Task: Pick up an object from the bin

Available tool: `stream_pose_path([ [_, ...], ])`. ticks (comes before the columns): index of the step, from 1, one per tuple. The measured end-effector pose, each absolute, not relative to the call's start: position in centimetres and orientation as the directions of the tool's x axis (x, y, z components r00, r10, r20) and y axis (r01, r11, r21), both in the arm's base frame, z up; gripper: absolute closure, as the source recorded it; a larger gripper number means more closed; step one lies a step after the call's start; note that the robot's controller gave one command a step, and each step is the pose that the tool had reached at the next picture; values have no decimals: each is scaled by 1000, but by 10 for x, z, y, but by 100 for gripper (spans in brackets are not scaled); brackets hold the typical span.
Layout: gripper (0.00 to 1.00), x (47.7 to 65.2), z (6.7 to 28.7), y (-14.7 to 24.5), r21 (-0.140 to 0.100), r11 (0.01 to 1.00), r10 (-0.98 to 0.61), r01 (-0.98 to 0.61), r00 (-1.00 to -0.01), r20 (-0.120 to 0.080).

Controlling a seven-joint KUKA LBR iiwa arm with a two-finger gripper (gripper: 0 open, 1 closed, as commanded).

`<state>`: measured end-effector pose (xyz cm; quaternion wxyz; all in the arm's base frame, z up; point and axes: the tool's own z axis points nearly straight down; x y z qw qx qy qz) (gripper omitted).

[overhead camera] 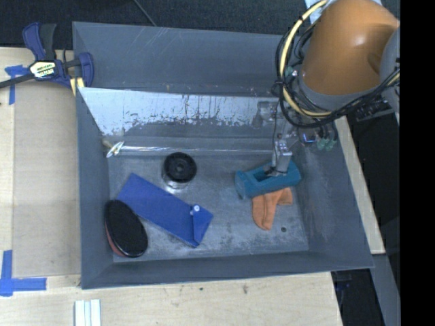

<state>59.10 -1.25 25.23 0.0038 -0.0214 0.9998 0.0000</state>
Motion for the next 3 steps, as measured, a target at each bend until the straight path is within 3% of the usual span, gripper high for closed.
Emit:
stream_pose_path([
  [1,100,549,204,-7,0,966,-259,-259,-966,-3],
  [2,0,549,204,-7,0,966,-257,-257,-966,-3],
  [3,0,549,204,-7,0,966,-257,-257,-966,-3],
])
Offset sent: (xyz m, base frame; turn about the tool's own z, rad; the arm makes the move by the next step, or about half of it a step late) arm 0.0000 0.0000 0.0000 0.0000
